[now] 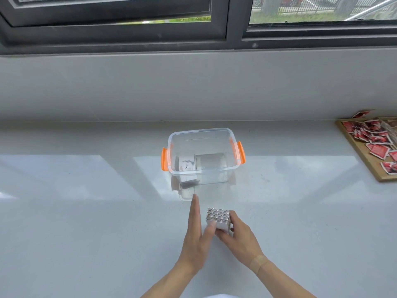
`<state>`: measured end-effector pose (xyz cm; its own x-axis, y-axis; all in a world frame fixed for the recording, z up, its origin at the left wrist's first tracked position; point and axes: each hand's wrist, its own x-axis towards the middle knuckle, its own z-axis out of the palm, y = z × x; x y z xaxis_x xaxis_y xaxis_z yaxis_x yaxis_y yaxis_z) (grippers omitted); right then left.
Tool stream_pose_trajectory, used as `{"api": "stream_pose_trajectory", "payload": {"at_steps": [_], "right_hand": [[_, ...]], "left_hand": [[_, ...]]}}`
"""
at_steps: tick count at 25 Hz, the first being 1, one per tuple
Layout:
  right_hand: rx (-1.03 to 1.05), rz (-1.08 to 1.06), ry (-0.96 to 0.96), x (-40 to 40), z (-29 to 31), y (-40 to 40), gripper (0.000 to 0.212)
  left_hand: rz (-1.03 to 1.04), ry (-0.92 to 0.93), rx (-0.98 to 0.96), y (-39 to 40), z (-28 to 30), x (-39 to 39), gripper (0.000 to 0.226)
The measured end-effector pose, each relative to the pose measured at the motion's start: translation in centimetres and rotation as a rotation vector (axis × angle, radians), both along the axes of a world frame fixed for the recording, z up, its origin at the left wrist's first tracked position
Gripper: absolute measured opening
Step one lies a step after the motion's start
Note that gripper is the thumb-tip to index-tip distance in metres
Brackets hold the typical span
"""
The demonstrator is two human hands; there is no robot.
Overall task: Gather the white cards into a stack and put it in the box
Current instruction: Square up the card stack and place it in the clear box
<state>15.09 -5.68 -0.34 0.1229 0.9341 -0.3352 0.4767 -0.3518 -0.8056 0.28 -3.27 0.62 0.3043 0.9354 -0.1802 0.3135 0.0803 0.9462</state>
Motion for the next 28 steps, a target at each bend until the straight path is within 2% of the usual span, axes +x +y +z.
{"api": "stream_pose_trajectory", "payload": {"at_steps": [2,5,6,9,10,12,17,19,21,23,26,28], "right_hand": [[-0.001,0.01,0.006,0.0,0.0,0.0,0.02],[0.016,0.06,-0.039,0.1,0.2,0.2,0.018],[0.043,0.114,-0.139,0.3,0.4,0.5,0.018],[0.164,0.39,-0.7,1.0,0.8,1.6,0.024],[0.143,0.446,-0.816,1.0,1.0,2.1,0.023],[0.079,0.513,-0.913,0.6,0.8,2.5,0.021],[0.072,0.521,-0.861,-0.1,-1.2,2.1,0.024],[0.121,0.519,-0.84,0.2,-1.6,2.1,0.023],[0.166,0.526,-0.843,0.4,-1.8,1.9,0.023],[0.188,0.53,-0.861,0.3,-1.7,1.8,0.024],[0.214,0.492,-0.838,0.4,-1.8,1.7,0.017],[0.199,0.474,-0.819,0.5,-1.7,1.8,0.017]], "left_hand": [[0.063,-0.14,-0.139,0.2,0.2,0.3,0.048],[0.095,-0.203,-0.211,0.6,-0.2,0.2,0.059],[0.088,-0.191,-0.197,0.8,-0.4,0.1,0.062],[0.102,-0.129,-0.146,1.5,-1.1,-0.8,0.063],[0.112,-0.113,-0.144,1.7,-1.4,-1.2,0.064],[0.11,-0.073,-0.147,1.7,-1.9,-2.0,0.066],[0.031,0.075,-0.095,0.7,-3.3,-2.7,0.063],[-0.054,0.209,0.078,0.3,-3.7,-2.8,0.066],[-0.193,0.408,0.402,0.0,-4.1,-2.9,0.073],[-0.337,0.566,0.603,-0.3,-4.4,-2.7,0.079],[-0.49,0.809,0.672,-0.4,-4.5,-2.0,0.081],[-0.454,0.811,0.674,-0.3,-4.5,-2.1,0.082]]}}
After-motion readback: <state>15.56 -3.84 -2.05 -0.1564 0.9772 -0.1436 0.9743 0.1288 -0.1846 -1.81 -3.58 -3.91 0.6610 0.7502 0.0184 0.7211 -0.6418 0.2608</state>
